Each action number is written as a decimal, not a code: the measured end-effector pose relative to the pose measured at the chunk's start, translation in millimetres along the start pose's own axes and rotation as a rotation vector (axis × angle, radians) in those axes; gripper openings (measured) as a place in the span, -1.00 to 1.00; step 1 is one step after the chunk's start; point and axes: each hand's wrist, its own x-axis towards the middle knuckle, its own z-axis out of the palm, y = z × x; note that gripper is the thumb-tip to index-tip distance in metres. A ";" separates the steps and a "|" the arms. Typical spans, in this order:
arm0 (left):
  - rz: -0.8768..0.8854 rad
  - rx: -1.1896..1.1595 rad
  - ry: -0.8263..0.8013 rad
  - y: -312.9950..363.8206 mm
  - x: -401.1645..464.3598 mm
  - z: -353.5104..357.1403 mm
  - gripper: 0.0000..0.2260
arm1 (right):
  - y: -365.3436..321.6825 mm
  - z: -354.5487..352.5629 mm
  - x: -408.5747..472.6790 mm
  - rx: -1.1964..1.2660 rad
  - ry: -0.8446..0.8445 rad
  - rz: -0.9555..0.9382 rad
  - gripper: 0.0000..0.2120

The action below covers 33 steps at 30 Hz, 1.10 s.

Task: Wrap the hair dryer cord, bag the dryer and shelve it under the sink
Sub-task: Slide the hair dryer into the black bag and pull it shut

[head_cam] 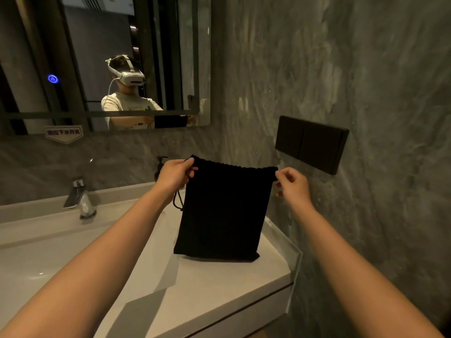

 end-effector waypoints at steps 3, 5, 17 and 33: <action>-0.014 -0.024 0.044 -4.9 -0.3 -1.8 -0.71 | -4.9 -0.5 0.9 -0.035 0.074 -0.042 -0.84; -0.013 0.036 0.077 -6.3 -1.3 -4.7 -0.70 | -15.2 2.0 2.2 -0.045 0.112 -0.073 -0.84; 0.194 0.239 -0.007 44.8 -8.4 -0.4 -0.63 | -70.4 31.9 4.7 -0.032 -0.127 -0.145 -0.87; 0.486 0.573 -0.117 87.0 -17.2 55.8 -0.63 | -130.3 71.2 7.6 -0.092 -0.221 -0.354 -0.89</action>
